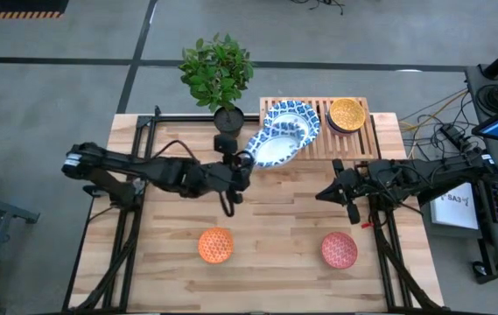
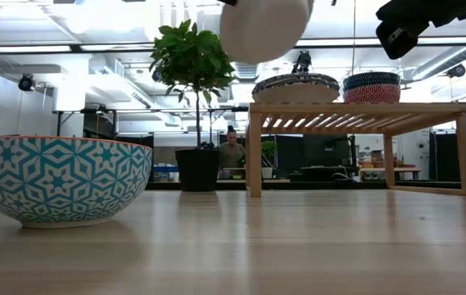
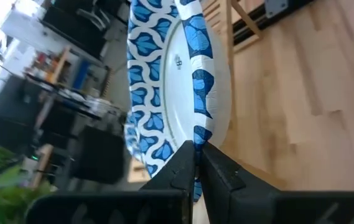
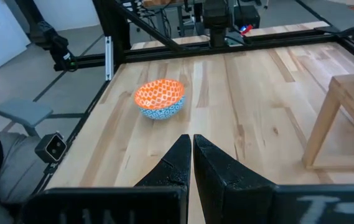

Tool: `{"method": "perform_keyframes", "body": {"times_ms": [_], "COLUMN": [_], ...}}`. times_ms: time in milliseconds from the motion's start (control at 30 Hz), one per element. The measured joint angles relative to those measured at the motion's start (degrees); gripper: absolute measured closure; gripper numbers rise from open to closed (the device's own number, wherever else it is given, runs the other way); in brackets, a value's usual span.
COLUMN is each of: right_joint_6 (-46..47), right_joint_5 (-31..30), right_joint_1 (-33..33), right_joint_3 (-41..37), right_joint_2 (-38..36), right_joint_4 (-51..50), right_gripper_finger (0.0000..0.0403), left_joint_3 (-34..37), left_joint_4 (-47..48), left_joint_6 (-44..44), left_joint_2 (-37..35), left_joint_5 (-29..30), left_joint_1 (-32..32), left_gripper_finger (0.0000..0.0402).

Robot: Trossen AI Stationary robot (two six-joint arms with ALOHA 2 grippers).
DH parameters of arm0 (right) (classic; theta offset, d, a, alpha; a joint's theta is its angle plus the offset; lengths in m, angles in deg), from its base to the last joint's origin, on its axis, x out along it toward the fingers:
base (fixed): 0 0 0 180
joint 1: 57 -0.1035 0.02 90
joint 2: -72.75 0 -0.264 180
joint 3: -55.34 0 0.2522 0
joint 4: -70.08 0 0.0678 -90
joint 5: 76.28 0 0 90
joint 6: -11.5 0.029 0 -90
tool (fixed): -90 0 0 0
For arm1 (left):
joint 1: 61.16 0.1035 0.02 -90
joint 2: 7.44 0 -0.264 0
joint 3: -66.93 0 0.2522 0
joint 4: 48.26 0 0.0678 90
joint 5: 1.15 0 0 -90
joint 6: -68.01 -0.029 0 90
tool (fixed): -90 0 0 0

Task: Place and stack bowls onto a shelf
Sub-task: Stack the white bowl on top of the white bowl on the shelf

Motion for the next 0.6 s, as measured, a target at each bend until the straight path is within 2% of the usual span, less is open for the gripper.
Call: {"method": "perform_keyframes", "body": {"times_ms": [367, 600], "right_joint_6": [0.1, -0.2], "right_joint_5": [0.0, 0.0], "right_joint_1": [0.0, 0.0], "right_joint_3": [0.0, 0.0], "right_joint_2": [0.0, 0.0], "right_joint_4": [0.0, 0.0], "right_gripper_finger": [0.0394, 0.0394], "left_joint_3": [0.0, 0.0], "left_joint_4": [-7.8, -12.1], "left_joint_6": [-9.9, -12.5], "left_joint_2": [5.9, 6.4], "left_joint_5": [0.4, 0.3], "left_joint_1": [7.2, 9.5], "left_gripper_finger": [0.0401, 0.039]}}
